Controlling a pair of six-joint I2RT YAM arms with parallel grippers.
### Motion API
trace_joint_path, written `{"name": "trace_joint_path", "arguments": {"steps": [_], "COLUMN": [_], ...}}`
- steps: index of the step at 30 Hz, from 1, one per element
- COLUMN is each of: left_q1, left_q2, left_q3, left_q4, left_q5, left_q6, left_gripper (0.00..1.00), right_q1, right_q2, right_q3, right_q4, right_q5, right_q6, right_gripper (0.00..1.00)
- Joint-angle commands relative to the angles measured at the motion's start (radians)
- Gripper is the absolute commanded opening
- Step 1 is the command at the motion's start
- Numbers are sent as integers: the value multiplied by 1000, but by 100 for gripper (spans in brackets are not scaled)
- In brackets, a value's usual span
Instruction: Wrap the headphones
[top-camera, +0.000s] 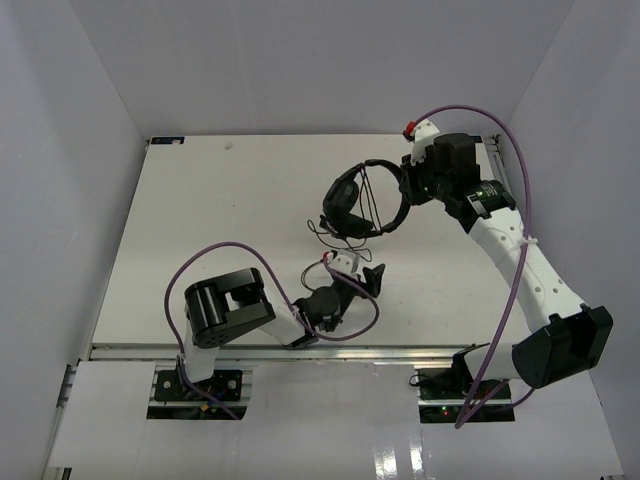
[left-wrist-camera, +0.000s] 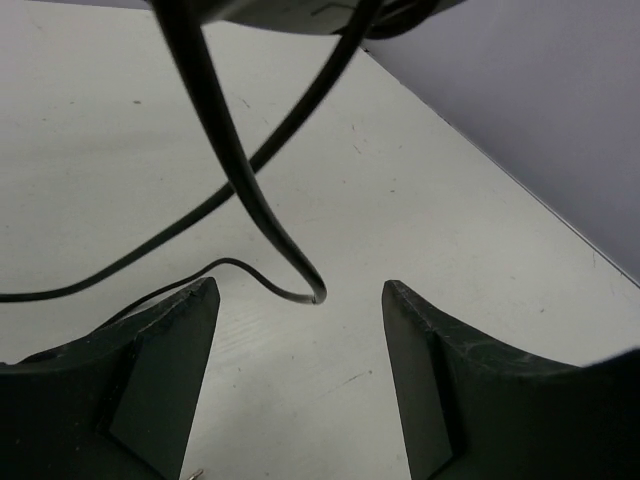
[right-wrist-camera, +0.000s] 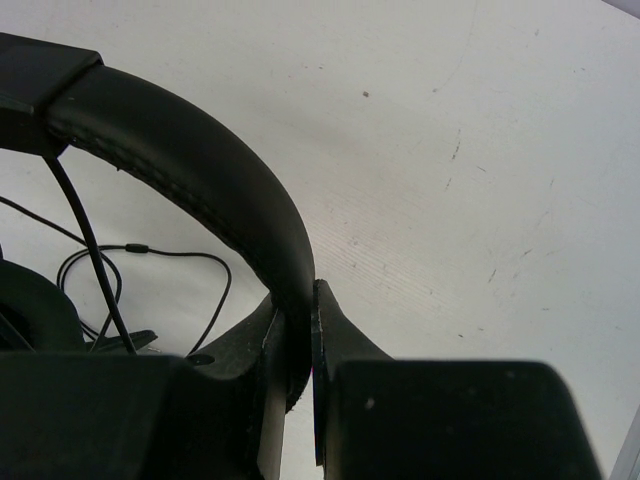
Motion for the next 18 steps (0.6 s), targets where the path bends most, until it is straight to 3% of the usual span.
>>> {"name": "trace_joint_path", "arguments": {"steps": [1, 3, 10, 18], "left_q1": [32, 43, 46, 26], "left_q2": [7, 13, 9, -190], "left_q3": [63, 85, 64, -113], "left_q4": [152, 133, 158, 128], "left_q5": [4, -4, 102, 403], "left_q6": [10, -2, -18, -76], "left_gripper": [71, 63, 4, 0], "right_q1": [-4, -4, -5, -11], "right_q2": [-47, -47, -53, -67], "right_q3": [8, 8, 1, -17], "right_q4": [55, 55, 56, 72], "right_q5": [-38, -41, -36, 22], "right_q6": [34, 35, 34, 19], "right_gripper": [8, 8, 8, 8]}}
